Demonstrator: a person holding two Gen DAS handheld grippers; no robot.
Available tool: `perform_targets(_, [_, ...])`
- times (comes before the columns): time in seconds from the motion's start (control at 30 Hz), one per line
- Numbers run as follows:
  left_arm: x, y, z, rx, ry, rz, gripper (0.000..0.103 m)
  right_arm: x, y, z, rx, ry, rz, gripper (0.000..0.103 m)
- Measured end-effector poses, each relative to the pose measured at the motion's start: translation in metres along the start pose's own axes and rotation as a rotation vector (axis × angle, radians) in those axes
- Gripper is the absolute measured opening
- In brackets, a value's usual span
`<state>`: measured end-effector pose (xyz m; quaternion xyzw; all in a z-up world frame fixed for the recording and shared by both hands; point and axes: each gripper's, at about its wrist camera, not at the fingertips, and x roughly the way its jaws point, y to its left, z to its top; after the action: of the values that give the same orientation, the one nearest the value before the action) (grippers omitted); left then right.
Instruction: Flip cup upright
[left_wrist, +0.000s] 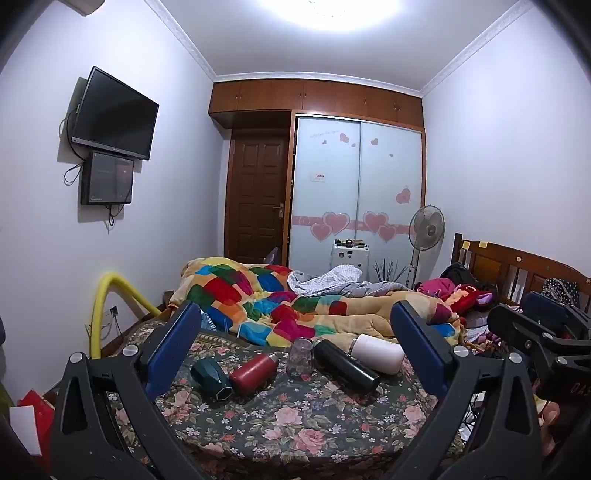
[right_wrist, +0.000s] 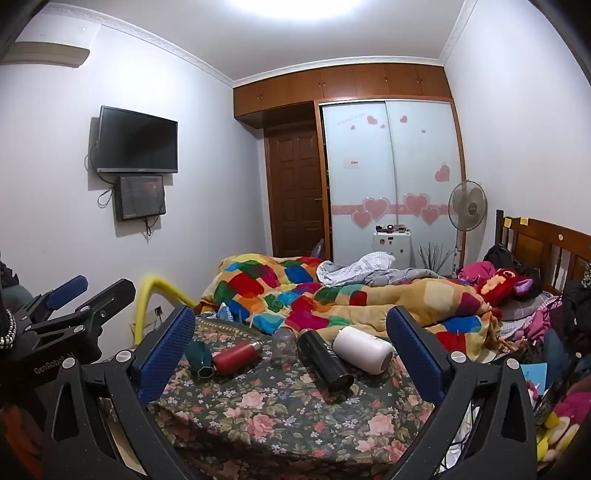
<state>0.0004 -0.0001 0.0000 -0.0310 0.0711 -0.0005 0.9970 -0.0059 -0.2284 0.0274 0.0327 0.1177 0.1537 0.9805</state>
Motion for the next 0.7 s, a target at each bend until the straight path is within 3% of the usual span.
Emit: perform_targets(0.7, [0.003, 0.004, -0.008, -0.001, 0.01, -0.004, 0.103, 0.001, 0.003, 0.001, -0.005, 0.006, 0.002, 0.103])
